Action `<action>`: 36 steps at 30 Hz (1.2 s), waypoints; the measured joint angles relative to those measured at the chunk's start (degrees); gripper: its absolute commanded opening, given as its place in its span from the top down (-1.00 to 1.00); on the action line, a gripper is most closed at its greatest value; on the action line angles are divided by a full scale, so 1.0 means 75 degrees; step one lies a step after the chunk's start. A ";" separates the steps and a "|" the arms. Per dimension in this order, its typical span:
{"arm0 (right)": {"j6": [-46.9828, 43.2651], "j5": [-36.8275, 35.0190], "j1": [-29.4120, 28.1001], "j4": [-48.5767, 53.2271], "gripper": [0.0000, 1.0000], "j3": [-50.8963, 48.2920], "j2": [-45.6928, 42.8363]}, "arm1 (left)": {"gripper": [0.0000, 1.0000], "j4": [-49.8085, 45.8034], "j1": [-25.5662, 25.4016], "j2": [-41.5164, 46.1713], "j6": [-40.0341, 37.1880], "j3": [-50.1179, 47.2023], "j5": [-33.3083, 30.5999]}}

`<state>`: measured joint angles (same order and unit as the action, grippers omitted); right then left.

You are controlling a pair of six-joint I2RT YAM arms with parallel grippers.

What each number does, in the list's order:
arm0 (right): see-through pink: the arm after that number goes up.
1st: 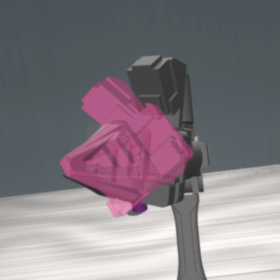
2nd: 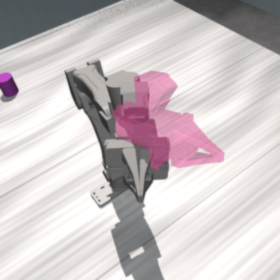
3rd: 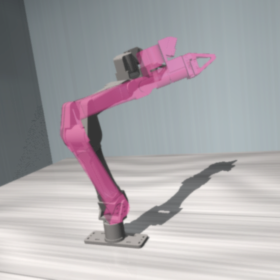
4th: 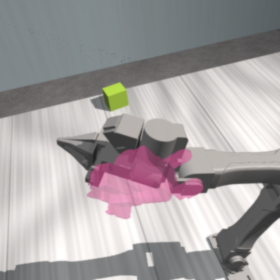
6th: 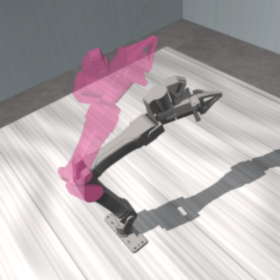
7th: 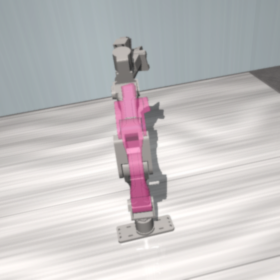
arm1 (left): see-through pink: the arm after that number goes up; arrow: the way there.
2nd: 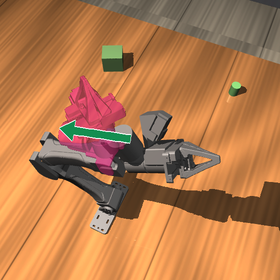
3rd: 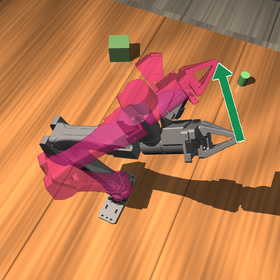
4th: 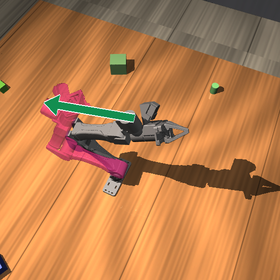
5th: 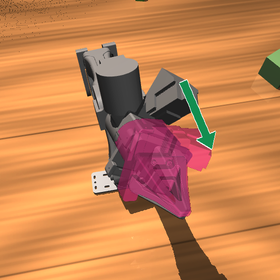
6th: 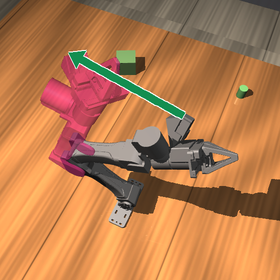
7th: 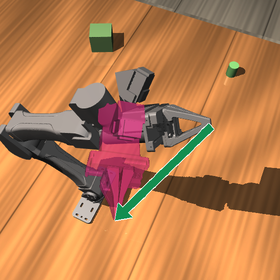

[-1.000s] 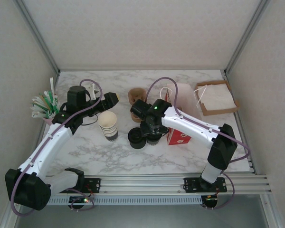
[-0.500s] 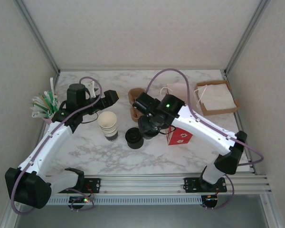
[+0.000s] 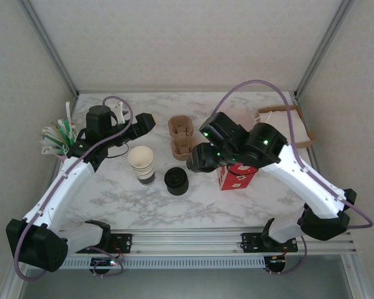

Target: Pack the takeout coffee

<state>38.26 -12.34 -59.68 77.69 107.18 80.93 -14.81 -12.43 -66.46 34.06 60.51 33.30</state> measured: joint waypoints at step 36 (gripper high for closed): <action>0.0061 -0.2815 -0.0009 0.1772 -0.24 0.1865 -0.1888 | -0.84 -0.0058 -0.1416 -0.1361 0.0029 0.1824 -0.0268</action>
<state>38.72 -33.45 -59.75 90.98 121.16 66.76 -15.25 -23.05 -76.66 34.28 74.19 31.29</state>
